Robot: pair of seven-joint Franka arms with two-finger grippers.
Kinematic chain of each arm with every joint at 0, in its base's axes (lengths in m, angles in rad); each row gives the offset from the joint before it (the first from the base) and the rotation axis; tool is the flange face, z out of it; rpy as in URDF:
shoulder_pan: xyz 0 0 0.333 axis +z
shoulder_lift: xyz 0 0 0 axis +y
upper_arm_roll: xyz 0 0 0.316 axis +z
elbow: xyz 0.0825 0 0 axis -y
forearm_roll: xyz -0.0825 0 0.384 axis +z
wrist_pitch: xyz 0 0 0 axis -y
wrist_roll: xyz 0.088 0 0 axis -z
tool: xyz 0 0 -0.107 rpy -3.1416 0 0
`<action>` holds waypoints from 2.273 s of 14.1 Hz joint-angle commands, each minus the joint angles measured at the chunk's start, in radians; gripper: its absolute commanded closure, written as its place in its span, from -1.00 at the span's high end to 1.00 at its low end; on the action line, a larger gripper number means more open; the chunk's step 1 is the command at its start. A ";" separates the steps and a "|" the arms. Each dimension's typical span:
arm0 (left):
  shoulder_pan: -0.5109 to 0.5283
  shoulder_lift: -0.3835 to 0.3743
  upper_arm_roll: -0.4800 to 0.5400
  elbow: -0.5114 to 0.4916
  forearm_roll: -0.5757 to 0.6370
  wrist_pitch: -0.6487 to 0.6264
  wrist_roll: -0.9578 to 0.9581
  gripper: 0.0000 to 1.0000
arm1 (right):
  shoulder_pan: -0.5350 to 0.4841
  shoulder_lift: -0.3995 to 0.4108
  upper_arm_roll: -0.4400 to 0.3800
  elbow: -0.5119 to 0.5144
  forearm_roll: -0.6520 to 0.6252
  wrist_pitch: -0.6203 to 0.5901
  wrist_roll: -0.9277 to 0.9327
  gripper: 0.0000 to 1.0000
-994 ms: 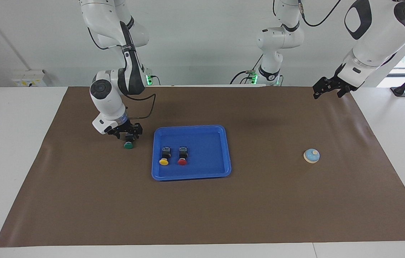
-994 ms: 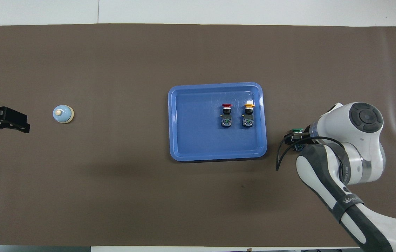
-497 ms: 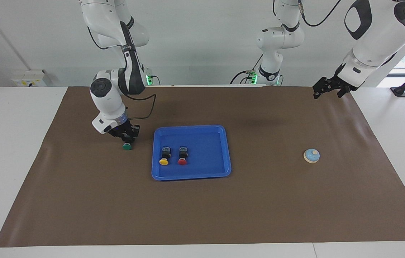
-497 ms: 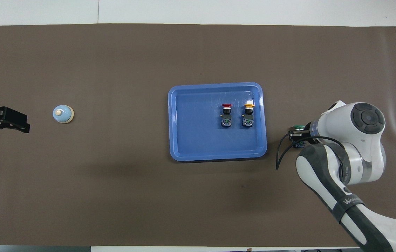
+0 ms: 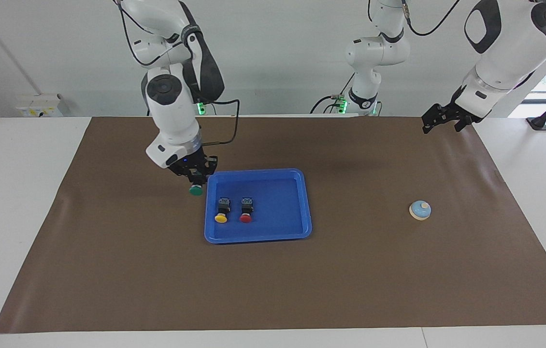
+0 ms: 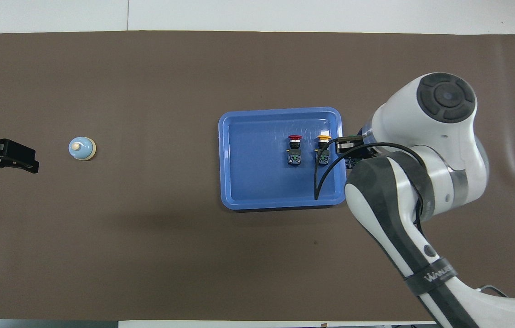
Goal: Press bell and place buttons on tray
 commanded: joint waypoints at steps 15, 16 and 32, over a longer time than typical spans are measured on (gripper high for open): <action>0.000 -0.011 0.001 0.006 0.008 -0.017 -0.003 1.00 | 0.237 0.342 -0.005 0.228 0.005 0.119 0.255 1.00; 0.000 -0.011 0.003 0.006 0.008 -0.017 -0.003 1.00 | 0.231 0.327 -0.007 0.260 0.011 0.072 0.260 1.00; 0.000 -0.011 0.003 0.006 0.008 -0.017 -0.003 1.00 | -0.248 -0.229 -0.019 0.165 -0.073 -0.374 -0.214 1.00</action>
